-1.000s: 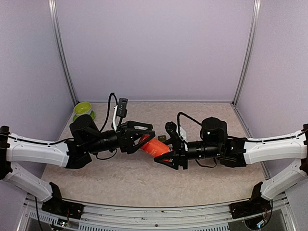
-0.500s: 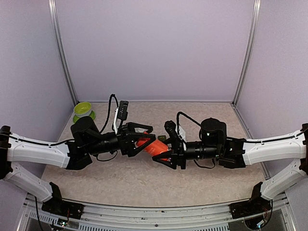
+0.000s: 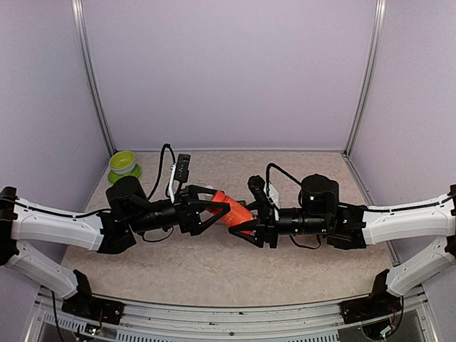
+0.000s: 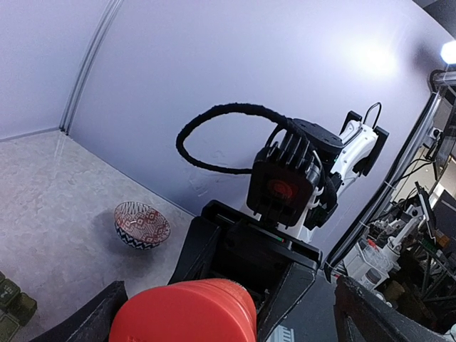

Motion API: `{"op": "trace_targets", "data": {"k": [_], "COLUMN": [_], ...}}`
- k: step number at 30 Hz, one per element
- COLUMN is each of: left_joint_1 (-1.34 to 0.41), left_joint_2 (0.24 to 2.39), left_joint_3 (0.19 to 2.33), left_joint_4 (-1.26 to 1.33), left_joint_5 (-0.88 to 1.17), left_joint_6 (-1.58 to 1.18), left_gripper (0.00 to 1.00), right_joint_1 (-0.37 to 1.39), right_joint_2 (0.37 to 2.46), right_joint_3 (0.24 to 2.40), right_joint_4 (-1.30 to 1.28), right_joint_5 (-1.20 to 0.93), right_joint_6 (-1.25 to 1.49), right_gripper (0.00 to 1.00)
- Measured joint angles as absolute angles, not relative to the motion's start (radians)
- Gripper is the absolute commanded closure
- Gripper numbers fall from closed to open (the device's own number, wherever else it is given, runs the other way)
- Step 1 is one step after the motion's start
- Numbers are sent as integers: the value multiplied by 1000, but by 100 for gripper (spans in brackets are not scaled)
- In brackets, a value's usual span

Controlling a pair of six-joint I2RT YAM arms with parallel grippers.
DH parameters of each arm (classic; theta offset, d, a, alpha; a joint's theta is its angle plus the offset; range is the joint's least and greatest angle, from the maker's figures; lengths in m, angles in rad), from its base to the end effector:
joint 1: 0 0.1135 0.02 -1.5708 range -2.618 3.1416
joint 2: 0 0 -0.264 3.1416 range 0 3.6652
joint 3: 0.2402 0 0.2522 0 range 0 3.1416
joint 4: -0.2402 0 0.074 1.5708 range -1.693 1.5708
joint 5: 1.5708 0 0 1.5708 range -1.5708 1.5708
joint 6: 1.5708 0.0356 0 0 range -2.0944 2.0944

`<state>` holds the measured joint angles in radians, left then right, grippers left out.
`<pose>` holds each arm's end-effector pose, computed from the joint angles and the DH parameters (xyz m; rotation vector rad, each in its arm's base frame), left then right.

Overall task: Sort the pills into containers
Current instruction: Unscrew the lid of the pill bottle from the pill bottle.

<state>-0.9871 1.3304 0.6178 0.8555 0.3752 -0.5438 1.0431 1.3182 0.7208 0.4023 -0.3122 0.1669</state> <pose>0.1477 -0.2473 0.2704 0.6895 1.4746 -1.4893 0.1397 0.2614 0.2600 -1.0227 1.6072 1.1275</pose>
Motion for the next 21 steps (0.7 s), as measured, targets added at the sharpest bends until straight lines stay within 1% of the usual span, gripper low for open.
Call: {"op": "trace_targets", "data": {"k": [8, 15, 21], "left_joint_1": [-987, -982, -975], "left_joint_2": [1325, 1317, 1317], "left_joint_3": [605, 590, 589], "left_joint_4": [852, 853, 854], "left_joint_5": [361, 351, 346], "left_joint_6": [-545, -555, -563], "left_gripper": [11, 25, 40], "right_joint_1": [1039, 1037, 1037], "right_joint_2": [1303, 1293, 1291], "right_joint_3": [708, 695, 692], "right_joint_4": [402, 405, 411], "right_joint_5": [-308, -313, -325], "right_joint_6": [158, 150, 147], "right_gripper": [71, 71, 71]}}
